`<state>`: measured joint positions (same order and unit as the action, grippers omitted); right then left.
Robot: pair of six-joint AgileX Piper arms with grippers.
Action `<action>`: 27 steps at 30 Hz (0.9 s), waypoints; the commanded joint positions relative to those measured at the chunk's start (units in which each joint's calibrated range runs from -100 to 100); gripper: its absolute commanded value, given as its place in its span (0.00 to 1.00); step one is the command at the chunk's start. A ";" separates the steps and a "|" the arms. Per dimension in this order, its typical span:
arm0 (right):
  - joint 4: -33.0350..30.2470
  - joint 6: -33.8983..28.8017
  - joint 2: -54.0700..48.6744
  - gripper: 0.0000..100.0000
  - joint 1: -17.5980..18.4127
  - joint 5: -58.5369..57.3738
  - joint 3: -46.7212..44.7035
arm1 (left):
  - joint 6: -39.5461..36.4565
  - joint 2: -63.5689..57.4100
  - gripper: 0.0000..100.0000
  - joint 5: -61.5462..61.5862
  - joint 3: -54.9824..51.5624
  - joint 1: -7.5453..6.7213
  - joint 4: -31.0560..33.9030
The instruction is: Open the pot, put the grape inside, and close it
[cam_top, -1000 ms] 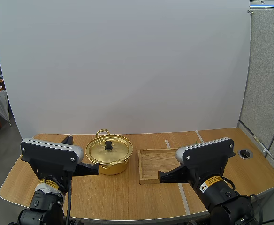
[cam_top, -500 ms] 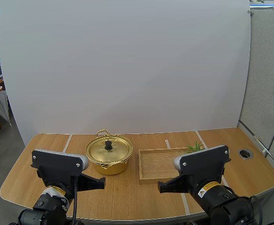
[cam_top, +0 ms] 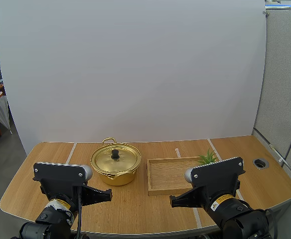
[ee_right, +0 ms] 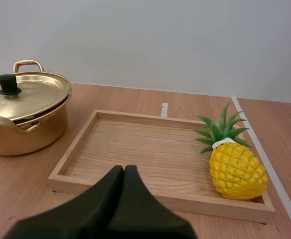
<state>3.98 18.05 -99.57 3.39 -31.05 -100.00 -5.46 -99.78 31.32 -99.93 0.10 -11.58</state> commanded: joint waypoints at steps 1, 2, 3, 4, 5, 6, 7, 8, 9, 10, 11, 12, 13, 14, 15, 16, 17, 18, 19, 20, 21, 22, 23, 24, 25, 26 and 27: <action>-0.46 0.12 -0.43 0.00 -0.21 -0.15 0.00 | -0.79 -0.22 0.00 0.00 -0.07 -0.03 0.45; -0.46 0.12 -0.43 0.00 -0.21 -0.15 0.00 | -0.79 -0.22 0.00 0.00 -0.07 -0.03 0.45; -0.46 0.12 -0.43 0.00 -0.21 -0.15 0.00 | -0.79 -0.22 0.00 0.00 -0.07 -0.03 0.45; -0.46 0.12 -0.43 0.00 -0.21 -0.15 0.00 | -0.79 -0.22 0.00 0.00 -0.07 -0.03 0.45; -0.46 0.12 -0.43 0.00 -0.21 -0.15 0.00 | -0.79 -0.22 0.00 0.00 -0.07 -0.03 0.45; -0.46 0.12 -0.43 0.00 -0.21 -0.15 0.00 | -0.79 -0.22 0.00 0.00 -0.07 -0.03 0.45; -0.46 0.12 -0.43 0.00 -0.21 -0.15 0.00 | -0.79 -0.22 0.00 0.00 -0.07 -0.03 0.45; -0.46 0.12 -0.43 0.00 -0.21 -0.15 0.00 | -0.79 -0.22 0.00 0.00 -0.07 -0.03 0.45; -0.46 0.12 -0.43 0.00 -0.21 -0.15 0.00 | -0.79 -0.22 0.00 0.00 -0.07 -0.03 0.45; -0.46 0.12 -0.43 0.00 -0.21 -0.15 0.00 | -0.79 -0.22 0.00 0.00 -0.07 -0.03 0.45; -0.46 0.12 -0.43 0.00 -0.21 -0.15 0.00 | -0.79 -0.22 0.00 0.00 -0.07 -0.03 0.45; -0.46 0.12 -0.43 0.00 -0.21 -0.15 0.00 | -0.79 -0.22 0.00 0.00 -0.07 -0.03 0.45; -0.46 0.12 -0.43 0.00 -0.21 -0.15 0.00 | -0.79 -0.22 0.00 0.00 -0.07 -0.03 0.45; -0.46 0.12 -0.43 0.00 -0.21 -0.15 0.00 | -0.79 -0.22 0.00 0.00 -0.07 -0.03 0.45; -0.46 0.12 -0.43 0.00 -0.21 -0.15 0.00 | -0.79 -0.22 0.00 0.00 -0.07 -0.03 0.45; -0.46 0.12 -0.43 0.00 -0.21 -0.15 0.00 | -0.79 -0.22 0.00 0.00 -0.07 -0.03 0.45; -0.46 0.12 -0.43 0.00 -0.21 -0.15 0.00 | -0.79 -0.22 0.00 0.00 -0.07 -0.03 0.45; -0.46 0.12 -0.43 0.00 -0.21 -0.15 0.00 | -0.79 -0.22 0.00 0.00 -0.07 -0.03 0.45; -0.46 0.12 -0.43 0.00 -0.21 -0.15 0.00 | -0.79 -0.22 0.00 0.00 -0.07 -0.03 0.45; -0.45 0.12 -0.43 0.00 -0.47 -0.15 0.00 | -0.79 -0.22 0.00 0.00 -0.07 -0.03 0.45; -0.45 0.12 -0.43 0.00 -0.86 -0.15 0.00 | -0.79 -0.22 0.00 0.00 -0.07 -0.03 0.45; -0.45 0.12 -0.43 0.00 -1.07 -0.15 0.00 | -0.79 -0.22 0.00 0.00 -0.07 -0.03 0.45; -0.45 0.12 -0.43 0.00 -1.26 -0.15 0.00 | -0.79 -0.22 0.00 0.00 -0.07 -0.03 0.45; -0.45 0.12 -0.43 0.00 -1.58 -0.15 0.00 | -0.79 -0.22 0.00 0.00 -0.07 -0.03 0.45; -0.45 0.12 -0.43 0.00 -1.95 -0.15 0.00 | -0.79 -0.22 0.00 0.00 -0.07 -0.03 0.45; -0.45 0.12 -0.43 0.00 -2.26 -0.15 0.00 | -0.79 -0.22 0.00 0.00 -0.07 -0.03 0.45; -0.45 0.12 -0.43 0.00 -2.80 -0.15 0.00 | -0.79 -0.22 0.00 0.00 -0.07 -0.03 0.45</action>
<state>3.88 18.05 -99.57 1.58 -31.20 -100.00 -5.46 -99.78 31.32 -99.93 0.10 -11.23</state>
